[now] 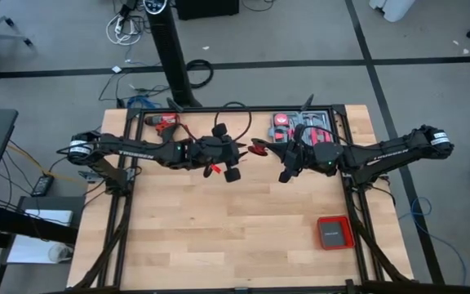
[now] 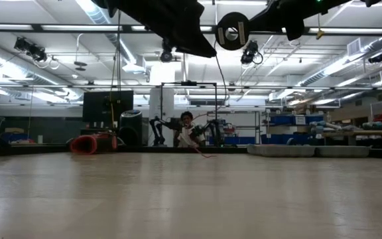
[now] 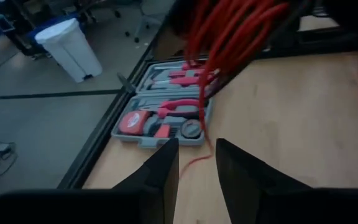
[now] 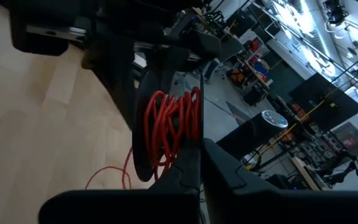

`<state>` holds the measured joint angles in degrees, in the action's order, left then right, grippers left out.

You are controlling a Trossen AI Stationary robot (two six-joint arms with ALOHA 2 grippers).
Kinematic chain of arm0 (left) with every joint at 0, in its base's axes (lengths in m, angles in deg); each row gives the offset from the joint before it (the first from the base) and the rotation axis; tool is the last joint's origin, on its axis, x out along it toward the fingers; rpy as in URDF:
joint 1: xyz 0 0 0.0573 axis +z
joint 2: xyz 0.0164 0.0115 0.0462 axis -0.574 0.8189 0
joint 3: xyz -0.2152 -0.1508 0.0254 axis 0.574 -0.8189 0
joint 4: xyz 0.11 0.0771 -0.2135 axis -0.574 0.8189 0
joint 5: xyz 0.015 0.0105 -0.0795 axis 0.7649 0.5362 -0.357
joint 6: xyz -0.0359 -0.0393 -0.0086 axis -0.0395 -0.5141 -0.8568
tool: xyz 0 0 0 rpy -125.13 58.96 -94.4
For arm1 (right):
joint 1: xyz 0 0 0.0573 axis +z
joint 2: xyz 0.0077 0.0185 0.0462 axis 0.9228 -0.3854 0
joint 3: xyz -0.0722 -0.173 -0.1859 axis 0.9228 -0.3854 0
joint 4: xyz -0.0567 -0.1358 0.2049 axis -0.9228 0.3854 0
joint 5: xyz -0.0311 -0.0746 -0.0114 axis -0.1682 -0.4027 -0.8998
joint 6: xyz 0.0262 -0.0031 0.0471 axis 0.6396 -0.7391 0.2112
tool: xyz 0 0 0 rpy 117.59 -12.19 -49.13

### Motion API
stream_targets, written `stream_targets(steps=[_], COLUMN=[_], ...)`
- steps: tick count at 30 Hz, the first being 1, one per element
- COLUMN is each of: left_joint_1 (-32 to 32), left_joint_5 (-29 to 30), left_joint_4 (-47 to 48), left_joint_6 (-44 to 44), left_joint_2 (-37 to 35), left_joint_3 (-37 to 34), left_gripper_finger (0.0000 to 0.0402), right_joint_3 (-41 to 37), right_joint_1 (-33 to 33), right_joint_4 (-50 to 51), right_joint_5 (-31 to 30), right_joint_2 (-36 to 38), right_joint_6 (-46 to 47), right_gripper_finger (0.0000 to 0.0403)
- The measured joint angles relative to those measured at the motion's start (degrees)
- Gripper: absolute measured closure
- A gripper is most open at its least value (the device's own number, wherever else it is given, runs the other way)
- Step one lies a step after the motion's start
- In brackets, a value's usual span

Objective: Coil cords
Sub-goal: Uncoil the red wire from the black spool

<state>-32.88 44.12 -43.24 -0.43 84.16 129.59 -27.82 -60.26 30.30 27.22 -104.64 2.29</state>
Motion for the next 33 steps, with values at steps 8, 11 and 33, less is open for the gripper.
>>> stream_targets(steps=[8,11,33], left_joint_1=[0.0,0.1,0.1], left_joint_5=[-2.8,-2.9,0.9], left_joint_4=[0.2,-0.9,-0.8], left_joint_6=[0.3,0.3,3.9], left_joint_2=[0.0,0.0,-0.1], left_joint_3=[0.0,0.0,0.0], left_gripper_finger=[0.0291,0.0291,0.0394], right_joint_3=[0.0,0.0,0.0], right_joint_1=[-0.1,-0.1,-0.1], right_joint_4=[0.0,-0.2,-0.8], right_joint_5=[-0.2,0.7,2.2], right_joint_2=[0.0,0.0,0.0], right_joint_6=[-0.3,0.0,1.3], right_gripper_finger=[0.0403,0.0403,0.0403])
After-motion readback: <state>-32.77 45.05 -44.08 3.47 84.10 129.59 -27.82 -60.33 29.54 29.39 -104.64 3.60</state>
